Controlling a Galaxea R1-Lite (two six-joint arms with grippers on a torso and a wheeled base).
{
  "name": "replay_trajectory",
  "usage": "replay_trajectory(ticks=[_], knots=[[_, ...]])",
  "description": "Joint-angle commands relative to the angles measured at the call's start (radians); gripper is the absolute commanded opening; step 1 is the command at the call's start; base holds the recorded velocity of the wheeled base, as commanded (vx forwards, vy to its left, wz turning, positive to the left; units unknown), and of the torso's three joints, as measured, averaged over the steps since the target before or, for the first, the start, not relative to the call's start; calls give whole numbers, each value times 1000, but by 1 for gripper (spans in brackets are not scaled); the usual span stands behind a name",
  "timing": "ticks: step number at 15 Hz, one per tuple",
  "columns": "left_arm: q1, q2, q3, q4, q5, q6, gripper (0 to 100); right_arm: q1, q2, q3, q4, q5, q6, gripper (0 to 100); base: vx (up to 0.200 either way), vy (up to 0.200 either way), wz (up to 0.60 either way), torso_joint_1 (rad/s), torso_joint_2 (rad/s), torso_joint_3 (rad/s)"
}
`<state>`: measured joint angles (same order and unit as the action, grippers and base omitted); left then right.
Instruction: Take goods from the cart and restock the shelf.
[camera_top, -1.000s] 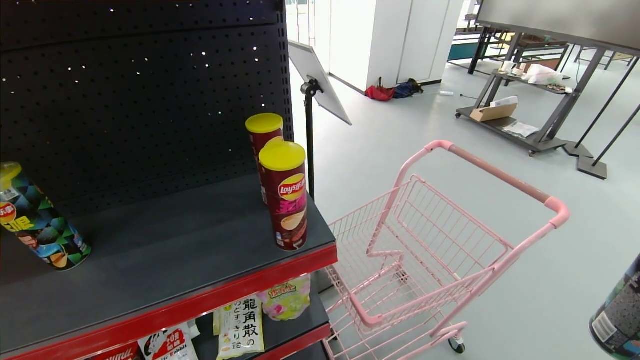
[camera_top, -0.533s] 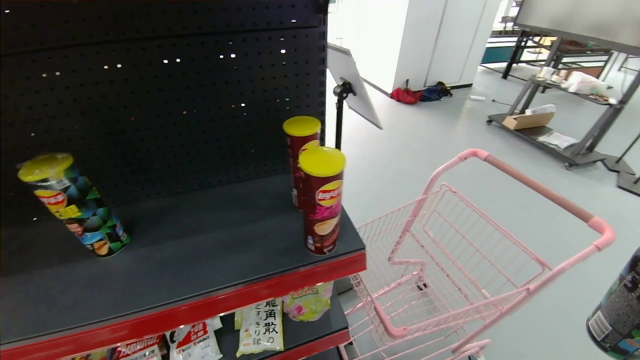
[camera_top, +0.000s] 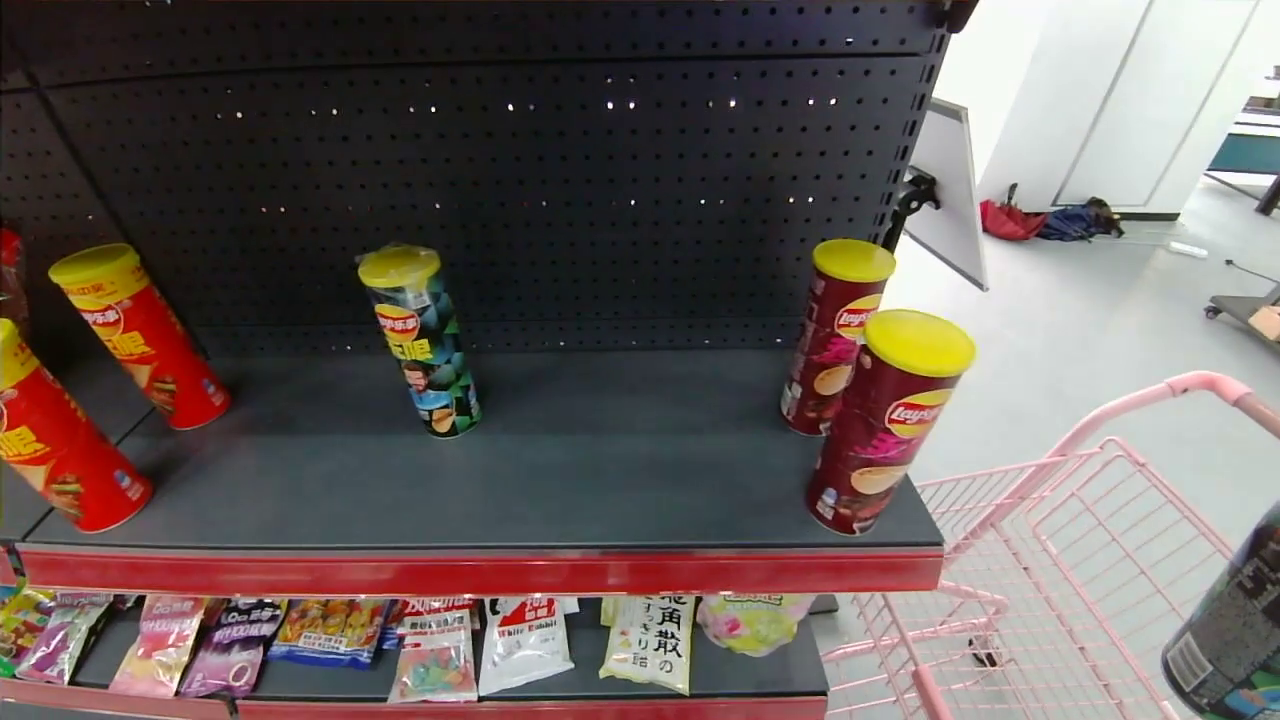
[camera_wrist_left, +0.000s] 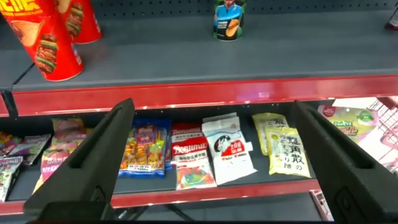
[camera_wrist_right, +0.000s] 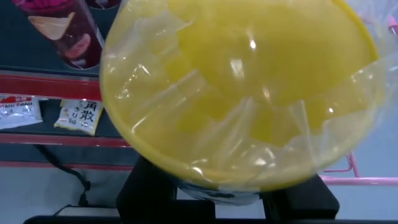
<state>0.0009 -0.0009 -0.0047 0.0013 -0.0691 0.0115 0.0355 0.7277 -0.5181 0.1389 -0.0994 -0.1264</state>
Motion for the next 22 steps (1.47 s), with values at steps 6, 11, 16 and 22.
replay_trajectory(ticks=[6,11,16,22], knots=[[1,1,0,0,0,1,100,1,-220,119,-13,4,4,0,0,167,0,1,0,1],[1,1,0,-1,0,1,100,1,-225,124,-13,4,2,0,0,200,0,2,2,0],[1,1,0,0,0,1,100,4,-235,128,-12,6,2,0,0,200,0,5,0,5],[1,1,0,-1,0,1,100,4,-237,148,-15,7,2,0,0,0,0,0,0,0]])
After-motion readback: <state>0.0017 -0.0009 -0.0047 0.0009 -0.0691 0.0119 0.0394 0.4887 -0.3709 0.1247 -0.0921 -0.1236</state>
